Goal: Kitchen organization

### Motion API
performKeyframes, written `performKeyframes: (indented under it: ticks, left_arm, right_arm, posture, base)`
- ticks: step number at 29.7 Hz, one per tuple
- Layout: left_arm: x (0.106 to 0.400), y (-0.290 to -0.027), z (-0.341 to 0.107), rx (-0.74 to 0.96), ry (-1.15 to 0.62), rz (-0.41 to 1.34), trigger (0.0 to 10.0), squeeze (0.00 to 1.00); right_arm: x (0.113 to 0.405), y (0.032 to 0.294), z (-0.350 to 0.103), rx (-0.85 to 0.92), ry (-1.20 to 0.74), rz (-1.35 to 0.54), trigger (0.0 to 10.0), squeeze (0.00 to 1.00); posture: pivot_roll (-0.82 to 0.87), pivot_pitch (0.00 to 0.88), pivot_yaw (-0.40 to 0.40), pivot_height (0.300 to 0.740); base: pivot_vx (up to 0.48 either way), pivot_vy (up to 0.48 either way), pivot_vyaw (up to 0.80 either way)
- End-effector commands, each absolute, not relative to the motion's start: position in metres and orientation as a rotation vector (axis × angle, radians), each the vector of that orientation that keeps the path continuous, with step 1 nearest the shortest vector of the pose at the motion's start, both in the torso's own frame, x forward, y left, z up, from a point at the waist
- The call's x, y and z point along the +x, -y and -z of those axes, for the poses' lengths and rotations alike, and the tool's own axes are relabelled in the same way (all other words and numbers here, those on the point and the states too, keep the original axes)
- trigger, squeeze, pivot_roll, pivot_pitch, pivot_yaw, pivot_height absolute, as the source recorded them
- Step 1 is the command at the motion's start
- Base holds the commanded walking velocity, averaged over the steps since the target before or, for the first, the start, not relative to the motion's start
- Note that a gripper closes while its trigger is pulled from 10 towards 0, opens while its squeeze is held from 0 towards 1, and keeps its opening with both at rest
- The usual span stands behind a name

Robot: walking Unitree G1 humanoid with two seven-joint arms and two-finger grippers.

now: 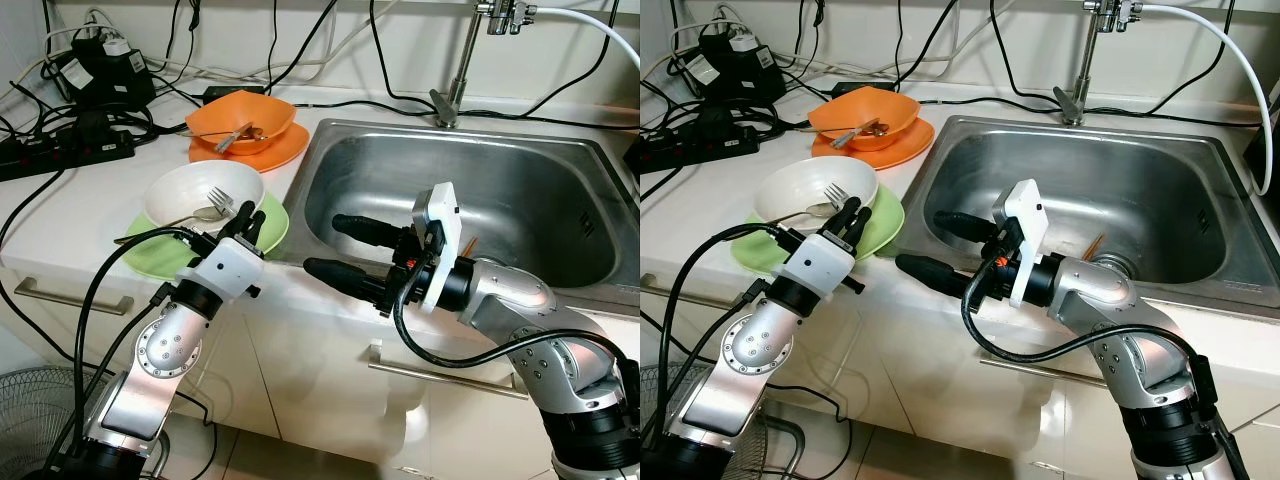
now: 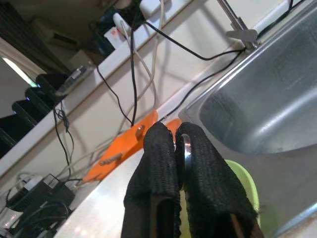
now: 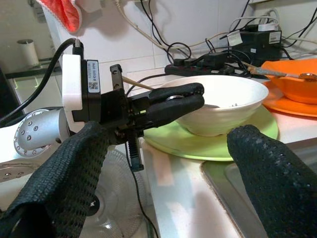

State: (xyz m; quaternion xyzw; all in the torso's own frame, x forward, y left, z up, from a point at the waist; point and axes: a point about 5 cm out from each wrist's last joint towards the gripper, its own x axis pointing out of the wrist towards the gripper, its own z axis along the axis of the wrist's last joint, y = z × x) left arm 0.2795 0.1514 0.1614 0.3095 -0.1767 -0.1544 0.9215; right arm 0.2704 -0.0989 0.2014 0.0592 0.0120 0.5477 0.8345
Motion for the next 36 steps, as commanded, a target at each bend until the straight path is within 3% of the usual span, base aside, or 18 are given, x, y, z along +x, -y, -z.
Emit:
performKeyframes:
  ticks: [1,11,22,31,33,34,36]
  left_arm:
    - [0.280,-0.150,-0.160,0.650,0.352,0.337,0.0,0.00]
    - [0.277,-0.153,-0.185,0.797,0.508,0.247,0.0,0.00]
    - [0.273,-0.144,-0.218,0.745,0.634,0.245,0.0,0.00]
    - [0.276,-0.126,-0.250,0.400,0.645,0.337,0.0,0.00]
    - [0.281,-0.129,-0.254,0.143,0.583,0.336,0.0,0.00]
    - [0.287,-0.132,-0.256,-0.165,0.517,0.331,0.0,0.00]
    - [0.292,-0.133,-0.254,-0.415,0.465,0.336,0.0,0.00]
  right_arm:
    - [0.271,0.099,-0.202,0.117,-0.022,-1.152,10.0,0.00]
    - [0.273,0.098,-0.202,0.122,-0.017,-1.148,10.0,0.00]
    - [0.275,0.097,-0.202,0.126,-0.013,-1.146,10.0,0.00]
    - [0.278,0.097,-0.203,0.139,-0.004,-1.133,10.0,0.00]
    - [0.280,0.098,-0.203,0.145,-0.002,-1.124,10.0,0.00]
    - [0.281,0.098,-0.203,0.160,-0.001,-1.111,10.0,0.00]
    - [0.283,0.099,-0.203,0.175,0.001,-1.099,10.0,0.00]
  posture:
    - [-0.07,0.000,0.058,0.740]
    - [-0.07,0.000,0.052,0.740]
    - [-0.06,0.000,0.051,0.740]
    - [-0.06,0.000,0.050,0.740]
    - [-0.06,0.000,0.051,0.740]
    - [-0.06,0.000,0.051,0.740]
    - [-0.06,0.000,0.052,0.740]
  base:
    - [0.000,0.000,0.00]
    - [0.000,0.000,0.00]
    - [0.000,0.000,0.00]
    - [0.000,0.000,0.00]
    - [0.000,0.000,0.00]
    - [0.000,0.000,0.00]
    - [0.000,0.000,0.00]
